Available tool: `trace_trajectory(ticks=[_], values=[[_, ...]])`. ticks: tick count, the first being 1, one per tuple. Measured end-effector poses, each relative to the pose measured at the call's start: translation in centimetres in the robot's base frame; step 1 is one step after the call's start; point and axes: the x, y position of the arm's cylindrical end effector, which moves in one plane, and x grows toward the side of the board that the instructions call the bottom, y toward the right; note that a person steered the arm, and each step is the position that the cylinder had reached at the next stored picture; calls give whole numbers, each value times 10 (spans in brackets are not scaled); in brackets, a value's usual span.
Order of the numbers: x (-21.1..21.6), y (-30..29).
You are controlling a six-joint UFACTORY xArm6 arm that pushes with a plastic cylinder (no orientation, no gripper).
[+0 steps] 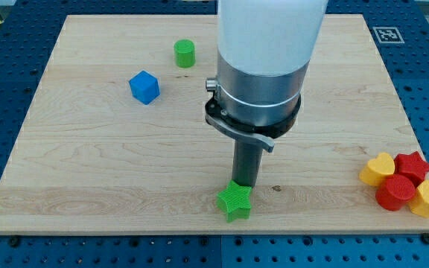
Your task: Move your arm towards blue cube
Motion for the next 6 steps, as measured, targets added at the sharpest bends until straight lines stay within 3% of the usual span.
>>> trace_trajectory(ticks=[2,4,5,6], values=[[-99,0],[-195,-44],[-212,-99],[-193,-135]])
